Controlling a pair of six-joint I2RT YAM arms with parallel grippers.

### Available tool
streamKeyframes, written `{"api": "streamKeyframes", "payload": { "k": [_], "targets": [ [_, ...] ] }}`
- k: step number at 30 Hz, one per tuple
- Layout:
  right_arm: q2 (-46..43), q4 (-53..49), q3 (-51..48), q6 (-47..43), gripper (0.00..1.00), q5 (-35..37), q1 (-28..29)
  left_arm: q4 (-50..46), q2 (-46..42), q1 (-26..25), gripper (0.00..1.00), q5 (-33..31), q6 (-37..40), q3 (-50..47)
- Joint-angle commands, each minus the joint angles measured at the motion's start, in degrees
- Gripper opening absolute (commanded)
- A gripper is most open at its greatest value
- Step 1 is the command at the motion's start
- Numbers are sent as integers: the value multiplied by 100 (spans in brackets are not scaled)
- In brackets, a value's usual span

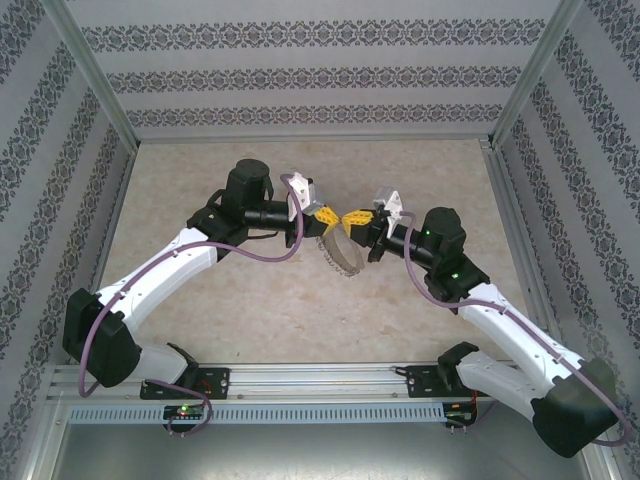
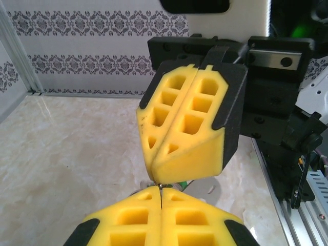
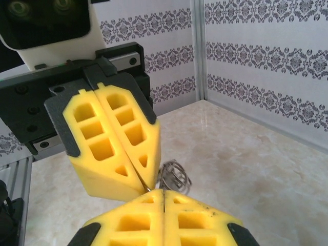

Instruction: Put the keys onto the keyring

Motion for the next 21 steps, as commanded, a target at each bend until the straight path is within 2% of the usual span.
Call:
{"api": "streamKeyframes", "payload": {
  "k": [1, 8, 21],
  "targets": [
    [46, -116, -218, 290, 0, 135, -250, 562, -255, -113, 0, 527, -52, 207],
    [137, 104, -247, 697, 0, -290, -327, 629, -273, -113, 0, 438, -118, 152],
    [538, 238, -316, 929, 0, -297, -424, 1016, -351, -113, 0, -23, -456, -241]
  ]
}}
